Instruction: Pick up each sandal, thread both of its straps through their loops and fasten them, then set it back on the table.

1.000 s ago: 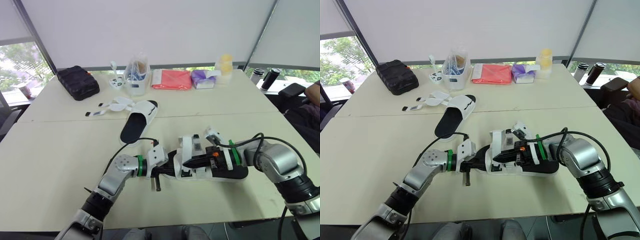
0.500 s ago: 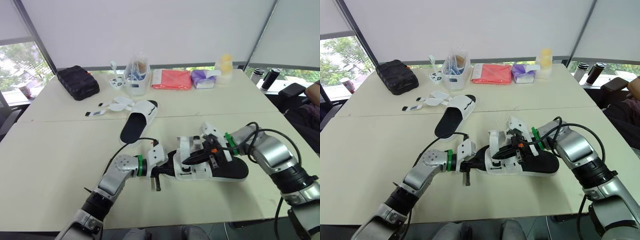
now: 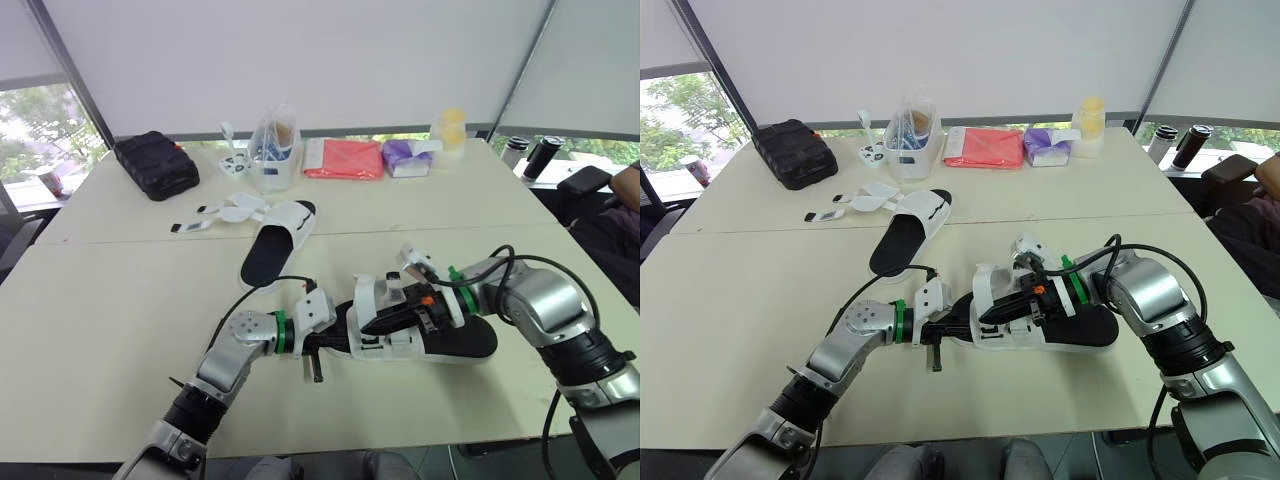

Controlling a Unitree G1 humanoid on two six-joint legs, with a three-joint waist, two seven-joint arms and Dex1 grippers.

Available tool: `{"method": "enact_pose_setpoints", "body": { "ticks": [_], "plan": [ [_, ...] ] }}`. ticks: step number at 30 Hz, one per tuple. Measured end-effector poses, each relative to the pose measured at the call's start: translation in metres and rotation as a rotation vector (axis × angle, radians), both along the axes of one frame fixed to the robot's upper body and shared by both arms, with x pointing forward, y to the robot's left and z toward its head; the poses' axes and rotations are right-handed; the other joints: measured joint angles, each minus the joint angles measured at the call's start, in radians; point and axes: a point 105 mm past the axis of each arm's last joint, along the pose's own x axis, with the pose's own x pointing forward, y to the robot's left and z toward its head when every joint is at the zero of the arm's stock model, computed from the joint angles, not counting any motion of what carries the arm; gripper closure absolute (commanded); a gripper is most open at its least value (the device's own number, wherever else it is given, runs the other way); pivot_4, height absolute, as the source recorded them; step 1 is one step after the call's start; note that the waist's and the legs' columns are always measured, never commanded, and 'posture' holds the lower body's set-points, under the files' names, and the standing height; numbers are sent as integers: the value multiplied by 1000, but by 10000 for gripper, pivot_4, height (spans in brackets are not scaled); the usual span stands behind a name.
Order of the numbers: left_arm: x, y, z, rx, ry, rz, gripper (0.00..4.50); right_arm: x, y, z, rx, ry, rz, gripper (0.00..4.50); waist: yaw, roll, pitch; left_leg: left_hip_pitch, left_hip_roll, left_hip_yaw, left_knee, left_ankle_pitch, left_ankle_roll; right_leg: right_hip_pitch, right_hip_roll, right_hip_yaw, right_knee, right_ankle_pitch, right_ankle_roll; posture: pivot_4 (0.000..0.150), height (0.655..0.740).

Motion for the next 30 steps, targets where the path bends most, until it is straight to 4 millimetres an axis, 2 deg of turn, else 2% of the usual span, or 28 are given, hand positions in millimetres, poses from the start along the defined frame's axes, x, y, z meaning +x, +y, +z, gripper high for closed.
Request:
{"method": "enact_pose_setpoints", "body": {
  "ticks": [21,30],
  "plan": [
    [-1,0,-1,-5,0,11,45000,-3,-4,-7,-18,65,-17,44249,-1,0,0,0,0,0,0,0,0,0,0,0,0,0,0,1500,7400],
    [-1,0,-1,-8,2,16,45000,2,-6,-16,-75,-63,11,44249,-1,0,0,1,0,0,0,0,0,1,0,0,0,0,0,1500,7400]
  ]
}}
